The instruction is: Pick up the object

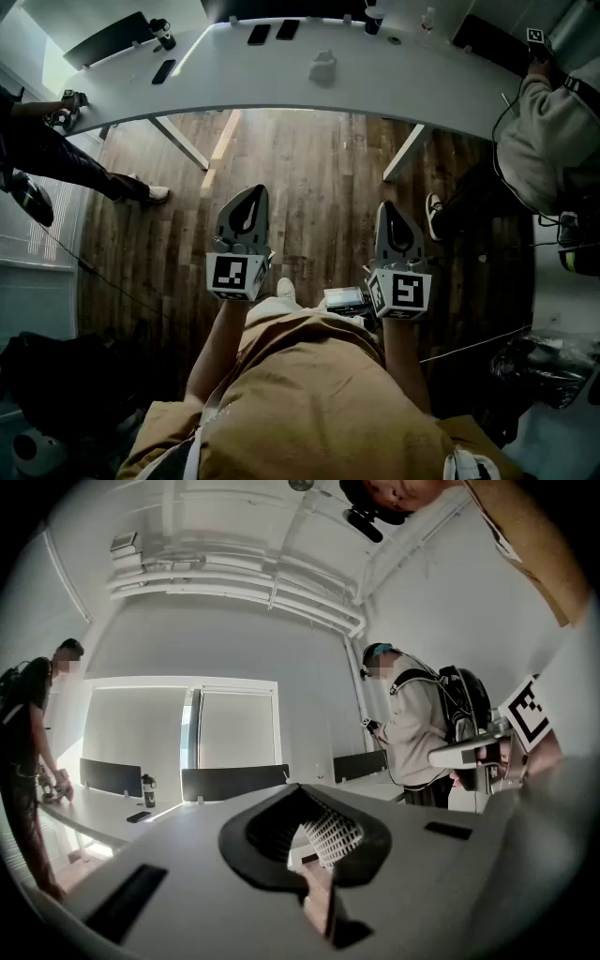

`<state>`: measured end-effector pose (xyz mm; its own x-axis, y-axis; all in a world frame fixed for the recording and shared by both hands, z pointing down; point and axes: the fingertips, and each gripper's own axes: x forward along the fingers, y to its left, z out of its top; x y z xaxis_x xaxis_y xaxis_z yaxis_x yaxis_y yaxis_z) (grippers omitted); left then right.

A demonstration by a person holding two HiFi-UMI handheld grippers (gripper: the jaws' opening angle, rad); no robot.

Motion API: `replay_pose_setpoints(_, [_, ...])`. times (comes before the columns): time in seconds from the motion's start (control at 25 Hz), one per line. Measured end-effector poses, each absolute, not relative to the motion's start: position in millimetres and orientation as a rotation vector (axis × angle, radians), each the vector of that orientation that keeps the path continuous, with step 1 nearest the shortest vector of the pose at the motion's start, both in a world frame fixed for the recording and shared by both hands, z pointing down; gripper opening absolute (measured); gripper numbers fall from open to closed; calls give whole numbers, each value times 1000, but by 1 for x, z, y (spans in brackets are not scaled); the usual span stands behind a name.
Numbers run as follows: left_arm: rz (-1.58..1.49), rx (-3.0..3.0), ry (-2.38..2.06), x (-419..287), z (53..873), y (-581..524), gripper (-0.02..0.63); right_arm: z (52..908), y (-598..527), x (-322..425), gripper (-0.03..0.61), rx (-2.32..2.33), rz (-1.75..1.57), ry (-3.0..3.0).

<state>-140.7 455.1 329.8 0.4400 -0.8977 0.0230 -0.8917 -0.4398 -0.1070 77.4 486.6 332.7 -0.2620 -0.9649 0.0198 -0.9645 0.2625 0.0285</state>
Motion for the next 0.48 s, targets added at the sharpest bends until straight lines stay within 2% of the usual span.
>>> replay_pose_setpoints(0.48, [-94,-2589,1656,-125,331,457,6,348,491,96,11,1843,0,-2460])
